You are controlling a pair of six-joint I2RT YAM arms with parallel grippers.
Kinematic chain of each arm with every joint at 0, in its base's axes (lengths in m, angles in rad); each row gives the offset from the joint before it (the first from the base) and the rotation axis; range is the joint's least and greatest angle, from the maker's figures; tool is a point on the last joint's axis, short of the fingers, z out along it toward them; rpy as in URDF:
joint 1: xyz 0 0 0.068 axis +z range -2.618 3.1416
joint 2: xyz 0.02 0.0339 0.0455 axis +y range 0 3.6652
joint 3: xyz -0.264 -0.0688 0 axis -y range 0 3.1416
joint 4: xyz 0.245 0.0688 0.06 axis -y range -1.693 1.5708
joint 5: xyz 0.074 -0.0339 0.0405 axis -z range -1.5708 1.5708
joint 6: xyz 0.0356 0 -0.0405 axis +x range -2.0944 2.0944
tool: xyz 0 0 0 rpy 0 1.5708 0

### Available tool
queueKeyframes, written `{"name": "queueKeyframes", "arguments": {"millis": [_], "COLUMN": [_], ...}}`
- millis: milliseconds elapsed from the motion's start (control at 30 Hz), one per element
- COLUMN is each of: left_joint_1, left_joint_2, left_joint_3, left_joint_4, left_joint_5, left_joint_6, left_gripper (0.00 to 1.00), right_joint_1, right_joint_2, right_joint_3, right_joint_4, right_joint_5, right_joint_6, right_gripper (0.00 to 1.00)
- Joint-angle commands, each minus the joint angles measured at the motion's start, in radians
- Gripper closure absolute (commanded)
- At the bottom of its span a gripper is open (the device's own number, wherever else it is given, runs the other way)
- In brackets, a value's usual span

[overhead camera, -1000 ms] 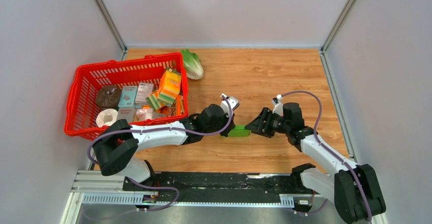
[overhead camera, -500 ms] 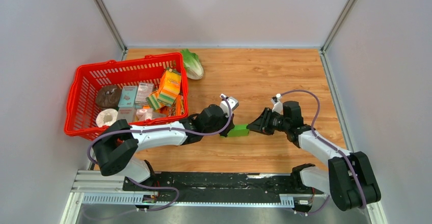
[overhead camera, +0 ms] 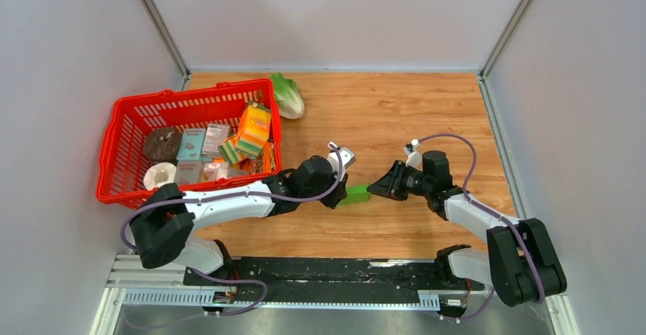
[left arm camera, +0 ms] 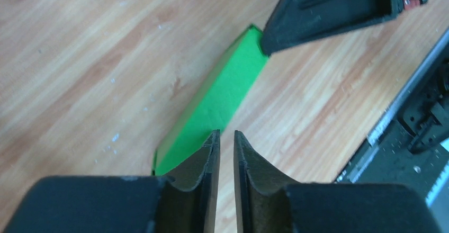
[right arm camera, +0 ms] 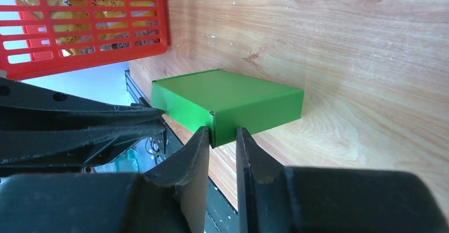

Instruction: Fold the paper box

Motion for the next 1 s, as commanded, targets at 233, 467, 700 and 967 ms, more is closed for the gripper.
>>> {"name": "queueKeyframes", "arguments": {"millis": [233, 467, 700, 967], "left_joint_1": [0.072, 0.092, 0.094, 0.094], "left_joint_2": [-0.150, -0.146, -0.087, -0.135], "left_joint_3": [0.034, 0.017, -0.041, -0.002], "left_joint_4": [-0.232, -0.223, -0.189, -0.287], "left_joint_5": [0.110, 0.090, 0.087, 0.044], "left_joint_6": [-0.005, 0.003, -0.005, 0.070], "left_gripper": [0.91, 0.94, 0.97, 0.97], "right_joint_1": [0.004, 0.004, 0.004, 0.004], "right_joint_2": [0.028, 0.031, 0.022, 0.011], "right_joint_3": [-0.014, -0.011, -0.006, 0.011], "right_joint_4": [-0.075, -0.078, -0.094, -0.117], "right_joint_5": [0.084, 0.082, 0.085, 0.087], "right_joint_6": [-0.044, -0.047, -0.056, -0.064], "right_gripper": [0.95, 0.95, 0.96, 0.97]}}
